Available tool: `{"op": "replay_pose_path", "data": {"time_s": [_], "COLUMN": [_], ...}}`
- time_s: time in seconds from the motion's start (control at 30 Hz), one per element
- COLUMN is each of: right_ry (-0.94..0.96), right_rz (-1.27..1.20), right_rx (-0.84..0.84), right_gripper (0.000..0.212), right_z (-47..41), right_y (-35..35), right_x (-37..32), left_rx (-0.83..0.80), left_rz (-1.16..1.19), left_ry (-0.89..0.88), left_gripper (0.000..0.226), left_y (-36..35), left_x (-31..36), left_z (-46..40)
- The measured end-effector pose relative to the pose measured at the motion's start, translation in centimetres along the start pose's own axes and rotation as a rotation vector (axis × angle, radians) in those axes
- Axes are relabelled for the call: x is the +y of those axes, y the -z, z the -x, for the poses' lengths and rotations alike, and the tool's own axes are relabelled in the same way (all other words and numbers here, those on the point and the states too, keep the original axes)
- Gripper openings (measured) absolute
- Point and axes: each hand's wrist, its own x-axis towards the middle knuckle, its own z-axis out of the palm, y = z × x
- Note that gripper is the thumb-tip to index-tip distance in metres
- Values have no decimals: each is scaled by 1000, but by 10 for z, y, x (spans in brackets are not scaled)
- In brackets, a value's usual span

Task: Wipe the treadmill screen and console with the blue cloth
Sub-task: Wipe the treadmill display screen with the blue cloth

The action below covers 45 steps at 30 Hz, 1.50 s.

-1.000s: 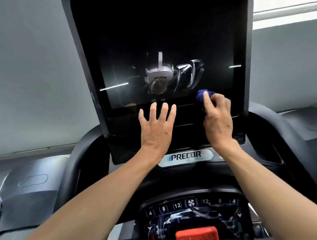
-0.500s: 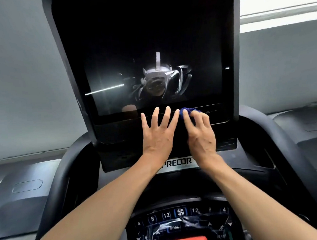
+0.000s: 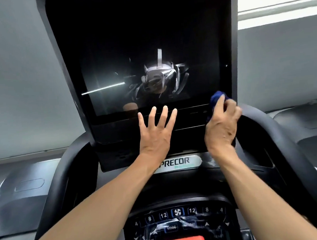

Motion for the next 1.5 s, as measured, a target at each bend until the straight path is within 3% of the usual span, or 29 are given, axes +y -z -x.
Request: {"op": "replay_pose_path", "data": {"time_s": [0.03,0.17,0.3,0.47,0.67,0.9,1.17,1.5], "right_ry": [-9,435,33,-79,95,-43,66,45], "right_rz": [30,-12,-37,-77,-16,-94,-87,-163], "right_rx": [14,8,-22,-63,6,24,59,25], "right_gripper": [54,47,62,61,60,63,55,65], "right_z": [15,25,-15,42,-24,26,-51,5], "right_y": [-1,-4,2,-2,1,-6,0,-8], "right_x": [-7,-24,13,21,30,32,25,50], "left_rx": [9,1,-43,25,-39,-60,-104,-142], "left_rz": [0,-16,-49,-29,-21,12,38,58], "left_ry": [1,-10,-53,-207,-202,-166,-145,-126], "left_gripper": [88,83,74,67,74,78,82,87], "left_y": [0,3,18,23,18,16,16,17], "left_x": [1,2,8,29,30,34,34,38], "left_z": [0,-4,-5,-30,-27,-26,-28,-27]}}
